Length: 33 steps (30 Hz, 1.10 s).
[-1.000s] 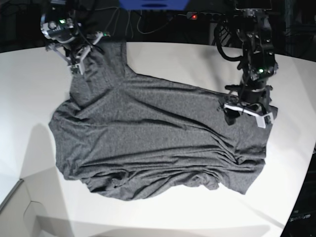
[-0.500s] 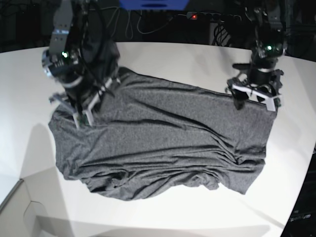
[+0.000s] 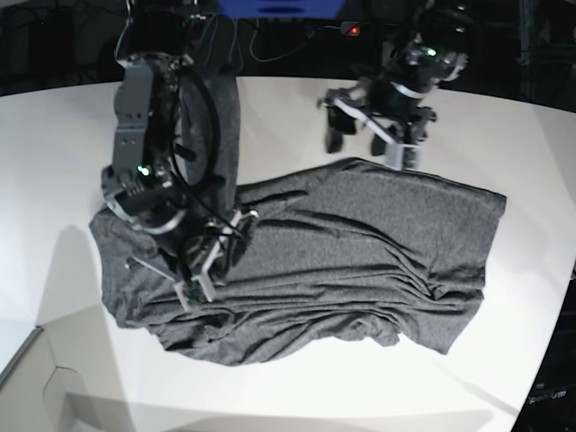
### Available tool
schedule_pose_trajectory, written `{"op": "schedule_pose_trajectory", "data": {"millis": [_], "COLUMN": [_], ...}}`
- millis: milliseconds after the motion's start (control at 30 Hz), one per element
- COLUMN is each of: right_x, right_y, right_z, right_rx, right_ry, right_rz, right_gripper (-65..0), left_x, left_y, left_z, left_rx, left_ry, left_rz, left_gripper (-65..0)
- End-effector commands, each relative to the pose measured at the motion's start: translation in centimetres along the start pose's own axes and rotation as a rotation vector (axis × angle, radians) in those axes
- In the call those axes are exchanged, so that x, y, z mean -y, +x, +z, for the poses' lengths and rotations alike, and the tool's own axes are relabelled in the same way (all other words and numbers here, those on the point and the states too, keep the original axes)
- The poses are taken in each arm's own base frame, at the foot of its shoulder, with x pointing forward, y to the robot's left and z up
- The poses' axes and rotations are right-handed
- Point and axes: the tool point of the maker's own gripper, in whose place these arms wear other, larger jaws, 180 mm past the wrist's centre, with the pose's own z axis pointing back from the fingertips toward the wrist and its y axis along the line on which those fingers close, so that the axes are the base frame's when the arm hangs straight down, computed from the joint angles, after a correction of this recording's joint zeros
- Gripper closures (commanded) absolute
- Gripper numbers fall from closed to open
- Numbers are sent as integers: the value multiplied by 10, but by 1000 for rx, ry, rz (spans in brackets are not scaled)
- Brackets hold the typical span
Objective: Layout the t-shirt on the table in an organized manner, then fold the t-shirt properly
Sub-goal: 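Fold the lifted edge over toward the hem with both grippers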
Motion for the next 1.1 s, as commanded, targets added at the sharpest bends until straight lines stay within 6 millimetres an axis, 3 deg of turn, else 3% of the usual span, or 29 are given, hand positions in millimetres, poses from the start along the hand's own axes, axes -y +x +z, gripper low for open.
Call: {"op": "schedule_pose_trajectory", "data": {"millis": [0, 200, 367, 467, 700, 1067], "right_x": [3, 10, 10, 9, 8, 14], "right_y": [23, 39, 40, 39, 41, 61], "right_z": [-1, -6, -6, -6, -6, -5], "right_rx": [65, 89, 91, 90, 94, 131], "right_ry": [-2, -12, -12, -8, -6, -18], "right_rz": [5, 22, 21, 20, 20, 31], "right_gripper": [0, 0, 0, 0, 0, 0], "left_x": [17, 72, 72, 73, 105, 129], "left_y": [5, -34, -47, -37, -44, -78], "left_z": [-1, -21, -35, -46, -73, -88], "left_rx": [18, -97, -143, -131, -176, -322], "left_ry": [-49, -199, -203, -208, -286, -361], "left_rz": [-8, -66, -95, -113, -223, -413], "left_gripper": [-433, -433, -433, -433, -434, -434]}}
